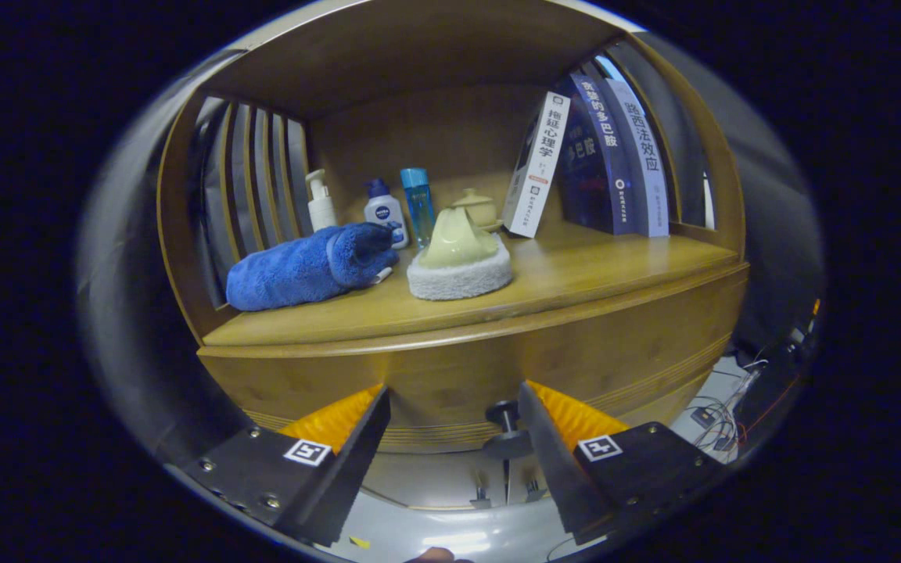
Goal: Pull open the drawer, take out the items inside it, and place them on the countertop above the cabinet.
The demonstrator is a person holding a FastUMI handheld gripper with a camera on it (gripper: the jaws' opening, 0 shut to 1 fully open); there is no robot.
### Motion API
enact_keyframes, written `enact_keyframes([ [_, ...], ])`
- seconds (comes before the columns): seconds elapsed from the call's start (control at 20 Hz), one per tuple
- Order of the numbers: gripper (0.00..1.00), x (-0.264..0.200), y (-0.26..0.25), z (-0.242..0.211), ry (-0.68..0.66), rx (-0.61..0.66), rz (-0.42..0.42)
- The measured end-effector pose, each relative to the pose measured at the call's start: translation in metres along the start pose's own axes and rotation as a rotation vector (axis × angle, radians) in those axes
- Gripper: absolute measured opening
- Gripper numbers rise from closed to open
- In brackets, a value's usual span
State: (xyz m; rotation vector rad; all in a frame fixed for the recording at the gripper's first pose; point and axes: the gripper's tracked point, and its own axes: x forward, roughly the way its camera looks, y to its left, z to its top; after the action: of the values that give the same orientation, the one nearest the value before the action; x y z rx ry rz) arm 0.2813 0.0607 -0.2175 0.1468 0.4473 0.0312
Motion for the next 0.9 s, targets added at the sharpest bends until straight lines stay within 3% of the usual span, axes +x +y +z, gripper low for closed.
enact_keyframes([
  [0.4, 1.0, -0.009, 0.013, 0.007, -0.037, 0.024, 0.033],
  [0.9, 0.99, -0.092, 0.037, 0.108, -0.286, -0.082, 0.036],
])
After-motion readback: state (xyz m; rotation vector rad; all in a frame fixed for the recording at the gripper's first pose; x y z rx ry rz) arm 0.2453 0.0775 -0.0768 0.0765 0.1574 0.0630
